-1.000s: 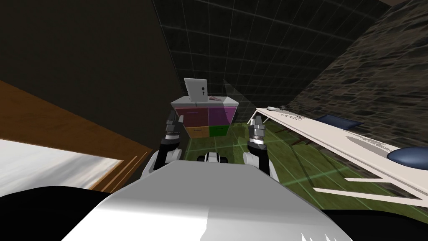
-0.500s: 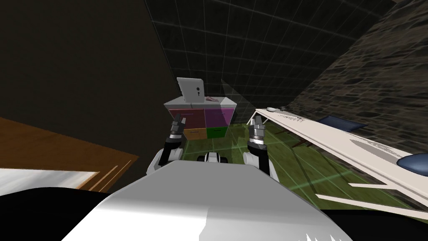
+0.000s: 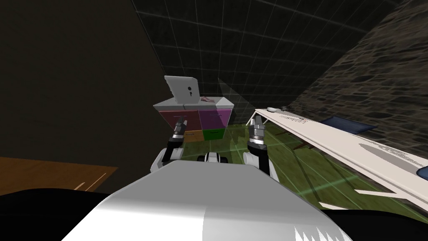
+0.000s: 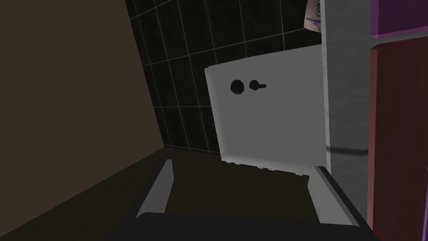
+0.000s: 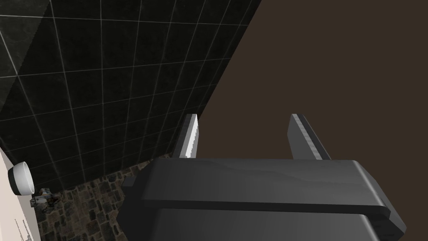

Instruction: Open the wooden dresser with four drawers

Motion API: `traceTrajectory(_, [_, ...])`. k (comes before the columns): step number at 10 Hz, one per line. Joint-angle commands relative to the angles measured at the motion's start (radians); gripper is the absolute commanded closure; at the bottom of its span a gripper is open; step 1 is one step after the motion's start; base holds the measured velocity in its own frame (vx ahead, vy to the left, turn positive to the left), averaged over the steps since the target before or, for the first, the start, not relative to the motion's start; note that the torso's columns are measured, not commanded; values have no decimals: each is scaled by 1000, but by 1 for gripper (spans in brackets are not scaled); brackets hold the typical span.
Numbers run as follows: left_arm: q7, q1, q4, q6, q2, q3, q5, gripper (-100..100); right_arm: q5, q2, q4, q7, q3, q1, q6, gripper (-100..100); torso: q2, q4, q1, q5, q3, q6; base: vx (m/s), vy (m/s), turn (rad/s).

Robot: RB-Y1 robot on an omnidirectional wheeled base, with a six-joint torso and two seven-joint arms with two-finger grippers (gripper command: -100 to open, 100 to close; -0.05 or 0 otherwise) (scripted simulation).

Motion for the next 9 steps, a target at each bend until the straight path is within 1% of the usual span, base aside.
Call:
traceTrajectory(1, [-6,-17,62,6,10,5,2,-100,0,0,0,0,0,0,0,0,-1,0,0,0,0,0,103,-104,-3])
traceTrajectory(2, [-9,-28,94,13,14,7,3,-100,0,0,0,0,0,0,0,0,-3,-1,-3,-1,-2,0,127,-159,-1])
traceTrajectory(3, [-10,-34,110,16,15,8,3,-100,0,0,0,0,0,0,0,0,-5,-1,-7,-2,-3,0,156,-174,3])
traceTrajectory(6, [-16,-52,164,27,16,13,4,-100,0,0,0,0,0,0,0,0,-3,-1,0,0,-2,0,138,-102,-1])
traceTrajectory(8, [-19,-66,203,34,13,16,6,-100,0,0,0,0,0,0,0,0,-1,0,-4,-1,0,0,97,-114,1])
traceTrajectory(9, [-23,-80,244,42,5,19,7,-100,0,0,0,0,0,0,0,0,-1,0,-5,-1,-1,0,162,-170,-3])
